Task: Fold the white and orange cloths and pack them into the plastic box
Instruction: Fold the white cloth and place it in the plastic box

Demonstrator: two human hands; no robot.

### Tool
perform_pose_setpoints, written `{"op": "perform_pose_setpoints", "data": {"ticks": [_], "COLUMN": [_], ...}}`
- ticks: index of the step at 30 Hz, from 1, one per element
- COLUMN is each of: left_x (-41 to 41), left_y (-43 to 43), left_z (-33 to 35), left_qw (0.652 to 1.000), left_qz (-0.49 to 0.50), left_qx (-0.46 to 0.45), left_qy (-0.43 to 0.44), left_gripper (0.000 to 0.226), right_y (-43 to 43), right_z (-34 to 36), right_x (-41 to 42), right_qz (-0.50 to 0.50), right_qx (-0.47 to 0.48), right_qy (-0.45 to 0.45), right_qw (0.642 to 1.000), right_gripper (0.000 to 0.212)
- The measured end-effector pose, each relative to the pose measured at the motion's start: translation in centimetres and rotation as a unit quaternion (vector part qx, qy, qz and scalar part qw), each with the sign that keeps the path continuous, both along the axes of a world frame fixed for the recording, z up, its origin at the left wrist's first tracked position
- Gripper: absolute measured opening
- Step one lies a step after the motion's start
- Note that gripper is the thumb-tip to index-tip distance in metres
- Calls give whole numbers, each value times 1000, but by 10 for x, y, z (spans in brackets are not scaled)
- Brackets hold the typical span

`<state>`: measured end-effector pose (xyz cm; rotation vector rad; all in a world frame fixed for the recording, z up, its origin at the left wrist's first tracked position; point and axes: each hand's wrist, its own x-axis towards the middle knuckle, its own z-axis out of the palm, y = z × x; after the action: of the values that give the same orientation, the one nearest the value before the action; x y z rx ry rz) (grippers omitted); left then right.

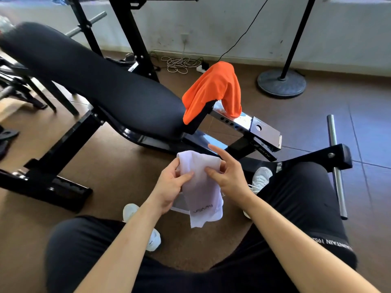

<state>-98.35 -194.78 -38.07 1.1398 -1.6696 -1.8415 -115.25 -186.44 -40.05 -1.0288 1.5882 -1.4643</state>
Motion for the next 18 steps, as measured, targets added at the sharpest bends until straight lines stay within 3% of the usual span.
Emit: {"op": "perform_pose_setpoints", "data": {"ticks": [3,5,9,12,15,18], "left_x": [7,13,15,13,9,5], "left_y": [0,-3,-9,-18,-24,-28], "left_z": [-2,-4,5,9,8,11], "left_qw": [996,993,992,975,955,936], "left_qz": [39,60,-26,-84,-101,-86], "left_qx": [-53,-66,-98,-165,-226,-287], "left_qy": [-58,-81,-74,-120,-160,-187], "left_gripper": [30,31,34,45,45,27], "right_y": [1,1,0,-8,-17,-27], "right_z": [0,2,11,21,32,38], "right_x": [-8,-12,-18,-31,-36,-38], "right_qz": [-21,1,109,178,176,146], "right_qx": [16,32,57,98,111,139], "right_qy": [28,58,142,234,266,280], "right_qw": [999,998,982,951,941,939], "right_gripper": [34,30,41,54,53,46]}}
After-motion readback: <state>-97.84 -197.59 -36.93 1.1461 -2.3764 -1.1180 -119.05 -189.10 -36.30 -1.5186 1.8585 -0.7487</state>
